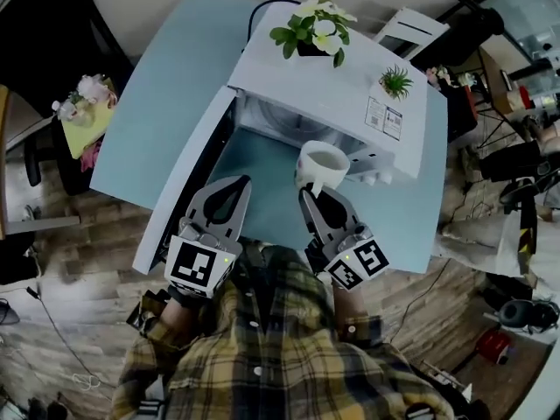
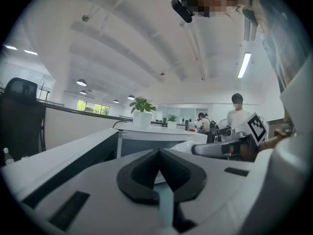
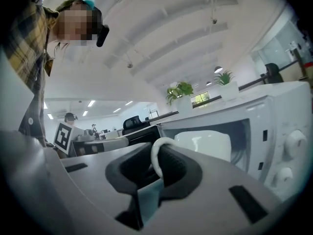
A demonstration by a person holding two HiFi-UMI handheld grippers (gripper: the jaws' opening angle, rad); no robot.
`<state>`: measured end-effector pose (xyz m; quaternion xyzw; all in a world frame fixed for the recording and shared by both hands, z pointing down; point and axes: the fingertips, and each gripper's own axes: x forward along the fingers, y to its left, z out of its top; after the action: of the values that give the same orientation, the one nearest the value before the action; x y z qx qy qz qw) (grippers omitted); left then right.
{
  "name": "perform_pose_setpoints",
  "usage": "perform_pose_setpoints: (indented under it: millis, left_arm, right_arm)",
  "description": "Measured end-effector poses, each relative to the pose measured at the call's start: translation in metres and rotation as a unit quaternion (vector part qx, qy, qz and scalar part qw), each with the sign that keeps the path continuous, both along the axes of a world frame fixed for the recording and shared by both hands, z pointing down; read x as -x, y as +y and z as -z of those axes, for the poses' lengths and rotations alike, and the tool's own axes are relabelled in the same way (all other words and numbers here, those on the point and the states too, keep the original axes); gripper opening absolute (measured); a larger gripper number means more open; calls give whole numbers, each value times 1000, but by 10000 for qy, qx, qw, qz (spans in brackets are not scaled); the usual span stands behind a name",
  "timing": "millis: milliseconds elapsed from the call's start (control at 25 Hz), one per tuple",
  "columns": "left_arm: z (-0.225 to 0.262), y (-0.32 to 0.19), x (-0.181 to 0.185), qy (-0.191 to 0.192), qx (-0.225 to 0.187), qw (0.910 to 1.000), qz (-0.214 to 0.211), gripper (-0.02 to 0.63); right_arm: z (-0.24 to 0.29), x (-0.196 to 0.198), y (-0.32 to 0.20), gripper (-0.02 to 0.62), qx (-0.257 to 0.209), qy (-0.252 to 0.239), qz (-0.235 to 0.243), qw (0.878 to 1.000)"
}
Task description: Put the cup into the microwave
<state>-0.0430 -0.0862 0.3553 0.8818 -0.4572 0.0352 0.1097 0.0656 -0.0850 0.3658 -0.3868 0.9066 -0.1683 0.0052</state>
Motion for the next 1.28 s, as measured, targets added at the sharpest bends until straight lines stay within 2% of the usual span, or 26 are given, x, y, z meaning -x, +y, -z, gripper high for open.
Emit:
perform_pose_setpoints:
  millis: [200,440,1280]
  left_arm:
    - [-3,1,-6,44,-55,9992,-395,-9]
    - [-9,8,-15,25,47,9980,-623,-9]
    - [-17,-1,-16,-165,136,9998,29,-9]
  right_arm:
    - [-1,-7,6,55,-31,63,-402,9992]
    - [0,-12,14,55,-76,92,-541,9985]
    - [-15,-11,-10,55,-49,74,170,9998]
